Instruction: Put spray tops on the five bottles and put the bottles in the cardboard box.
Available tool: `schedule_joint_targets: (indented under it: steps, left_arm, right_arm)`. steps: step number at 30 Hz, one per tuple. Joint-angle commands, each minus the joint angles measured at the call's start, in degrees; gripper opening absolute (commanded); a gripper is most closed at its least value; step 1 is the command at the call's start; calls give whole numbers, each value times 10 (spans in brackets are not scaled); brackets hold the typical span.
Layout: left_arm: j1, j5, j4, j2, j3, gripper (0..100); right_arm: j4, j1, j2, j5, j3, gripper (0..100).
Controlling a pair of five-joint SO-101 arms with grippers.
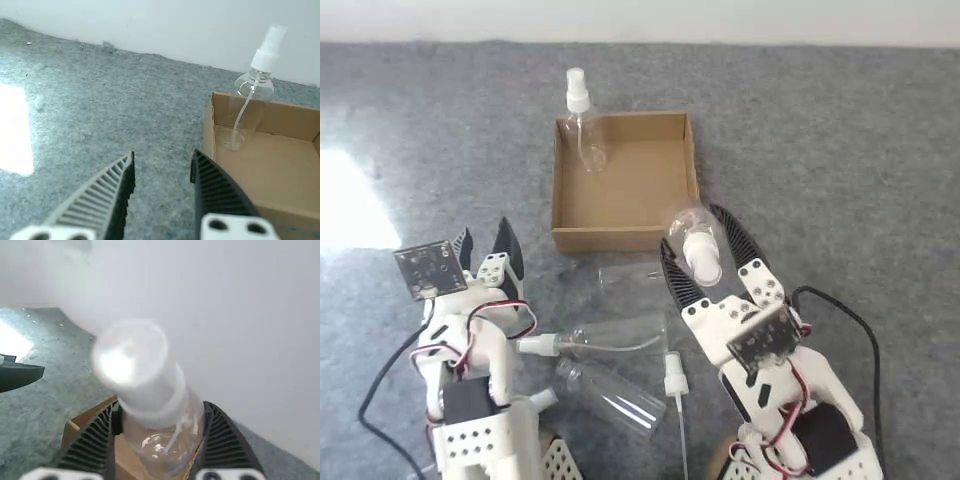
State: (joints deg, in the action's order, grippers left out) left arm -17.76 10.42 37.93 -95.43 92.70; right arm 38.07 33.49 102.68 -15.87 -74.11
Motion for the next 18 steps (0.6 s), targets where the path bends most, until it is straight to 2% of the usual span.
schedule_joint_targets:
  steps: [1, 11, 18]
  left_arm:
    - [-2, -5, 2, -3, -1, 173]
    - [-2, -6, 2, -3, -1, 173]
    - [-2, -6, 2, -3, -1, 173]
  right_arm:
    - [-32, -7, -44, -20, 66, 16]
    - [-150, -4, -269, -16, 146, 17]
    - [-182, -3, -418, -15, 218, 17]
